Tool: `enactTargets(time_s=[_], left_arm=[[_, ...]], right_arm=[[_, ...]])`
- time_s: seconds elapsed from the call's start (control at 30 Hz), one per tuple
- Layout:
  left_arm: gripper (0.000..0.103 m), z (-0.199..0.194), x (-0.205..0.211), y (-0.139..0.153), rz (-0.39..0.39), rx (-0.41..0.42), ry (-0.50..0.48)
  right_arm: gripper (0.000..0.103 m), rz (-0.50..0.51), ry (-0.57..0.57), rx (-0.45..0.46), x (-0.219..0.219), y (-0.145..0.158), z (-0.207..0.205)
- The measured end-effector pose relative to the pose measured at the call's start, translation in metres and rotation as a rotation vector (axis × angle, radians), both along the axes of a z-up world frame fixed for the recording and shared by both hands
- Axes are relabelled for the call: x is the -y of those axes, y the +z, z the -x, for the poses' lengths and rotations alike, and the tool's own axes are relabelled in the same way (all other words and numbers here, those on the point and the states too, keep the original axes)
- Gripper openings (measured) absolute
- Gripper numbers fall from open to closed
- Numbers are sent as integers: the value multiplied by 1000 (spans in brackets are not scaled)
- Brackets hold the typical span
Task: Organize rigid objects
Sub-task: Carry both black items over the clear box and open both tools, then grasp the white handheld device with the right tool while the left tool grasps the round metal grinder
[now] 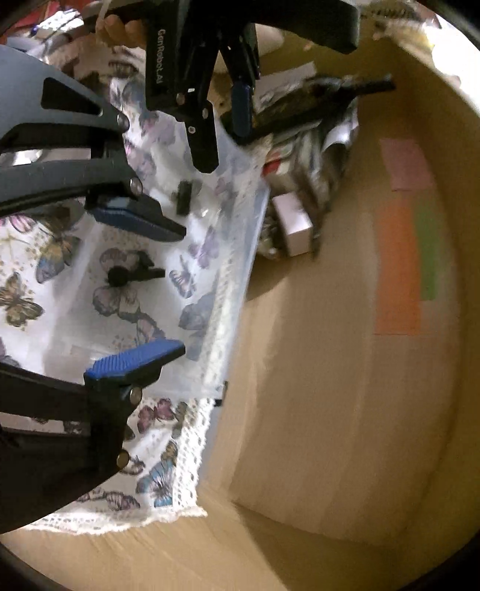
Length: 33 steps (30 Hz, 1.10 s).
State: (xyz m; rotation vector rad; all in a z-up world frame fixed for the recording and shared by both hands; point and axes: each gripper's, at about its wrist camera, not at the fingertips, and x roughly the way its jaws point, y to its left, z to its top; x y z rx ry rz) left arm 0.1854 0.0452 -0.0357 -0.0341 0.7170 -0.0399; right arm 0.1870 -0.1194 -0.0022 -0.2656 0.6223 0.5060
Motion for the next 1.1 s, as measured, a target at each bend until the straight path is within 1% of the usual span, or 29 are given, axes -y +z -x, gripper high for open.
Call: enactTargets(time_s=[0.13,0.2,0.27,0.33,0.47,0.6,0.73,0.8,0.87,0.93,0.97,1.03,1.1], left_arm=[[97,33,-2,15,-27,66,17],[99,55,-6,18,-41,87,29],[101,70,-9,16,-46,89,35],[101,82,-12,8,-41,76,44],[101,103,-24,-16,-28,15,71],[101,118,-32,-43,-20,-44,103],[101,133,-37,-62,-5,-87,117],[97,139,-37,-67,1,-94,115],[85,143,-35,-73,16,-113,95],[84,143,-34,-78,33,-129,79],[82,143,-33,-81,41,-137,71],[76,140,-30,-88,46,-157,63],[75,136,-29,-93,47,-171,62]], right_arm=[[62,-9,17,50,6,11,34],[63,-5,22,68,10,11,51],[63,4,23,73,13,7,66],[63,10,21,68,17,1,77],[65,-1,30,21,23,-17,95],[66,-16,42,-44,26,-39,110],[66,-7,72,-111,22,-60,120],[66,6,99,-139,18,-70,127],[66,25,130,-165,13,-77,131],[66,48,148,-176,9,-83,133],[66,73,147,-158,6,-84,134],[66,95,158,-156,1,-85,132],[66,104,180,-167,-4,-86,127]])
